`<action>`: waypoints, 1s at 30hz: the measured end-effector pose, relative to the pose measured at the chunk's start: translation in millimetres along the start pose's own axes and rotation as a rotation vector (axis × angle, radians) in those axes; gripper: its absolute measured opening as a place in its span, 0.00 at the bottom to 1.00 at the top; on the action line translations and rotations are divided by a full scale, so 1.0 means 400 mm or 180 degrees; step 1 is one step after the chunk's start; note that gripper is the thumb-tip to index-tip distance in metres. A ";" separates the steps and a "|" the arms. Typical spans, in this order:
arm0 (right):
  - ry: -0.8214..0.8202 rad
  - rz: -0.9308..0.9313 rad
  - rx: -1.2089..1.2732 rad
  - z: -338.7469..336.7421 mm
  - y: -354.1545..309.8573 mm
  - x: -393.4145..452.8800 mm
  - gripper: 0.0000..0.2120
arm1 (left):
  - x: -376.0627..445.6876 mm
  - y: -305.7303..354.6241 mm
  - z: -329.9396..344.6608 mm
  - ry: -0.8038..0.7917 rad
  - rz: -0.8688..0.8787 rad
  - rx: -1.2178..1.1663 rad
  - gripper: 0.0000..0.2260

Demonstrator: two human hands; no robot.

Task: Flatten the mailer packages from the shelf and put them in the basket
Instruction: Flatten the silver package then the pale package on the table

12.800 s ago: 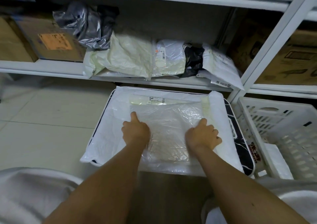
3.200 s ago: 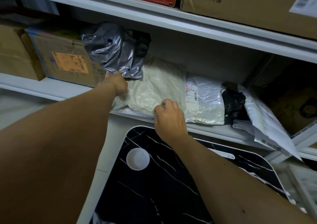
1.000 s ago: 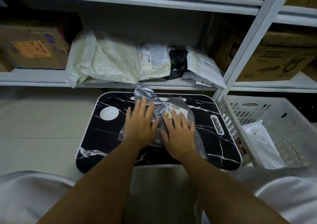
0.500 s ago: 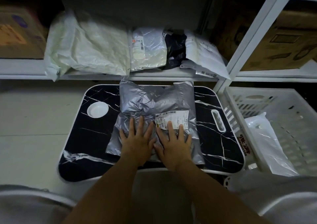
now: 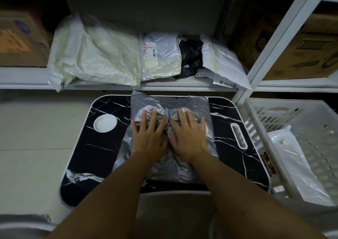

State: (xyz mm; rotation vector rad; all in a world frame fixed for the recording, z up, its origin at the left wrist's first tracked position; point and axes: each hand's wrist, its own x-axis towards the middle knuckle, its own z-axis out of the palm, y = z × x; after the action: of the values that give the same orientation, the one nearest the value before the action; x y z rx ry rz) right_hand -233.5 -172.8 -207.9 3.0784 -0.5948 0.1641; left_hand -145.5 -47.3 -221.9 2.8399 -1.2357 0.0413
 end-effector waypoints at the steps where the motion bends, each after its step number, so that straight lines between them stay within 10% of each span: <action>1: -0.0309 -0.0019 -0.0012 0.014 0.008 0.003 0.26 | 0.001 -0.006 0.012 -0.0184 -0.0006 0.0010 0.32; 13: -0.1032 0.0366 0.0144 0.071 0.030 0.030 0.28 | 0.044 -0.028 0.022 -0.0879 -0.0390 -0.0405 0.36; 20: 0.0442 0.0635 0.0265 0.055 0.007 0.084 0.18 | 0.110 0.000 -0.032 0.0335 -0.0515 0.0045 0.21; 30: -0.0931 0.0485 0.0169 0.100 0.028 0.133 0.29 | 0.152 -0.037 0.048 -0.0981 -0.0505 -0.0129 0.28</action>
State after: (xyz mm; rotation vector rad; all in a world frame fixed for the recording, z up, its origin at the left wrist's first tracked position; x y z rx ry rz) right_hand -184.3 -204.0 -242.6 3.1298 -0.8472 -0.2806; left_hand -93.2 -82.6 -239.1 2.9776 -1.0315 -0.4364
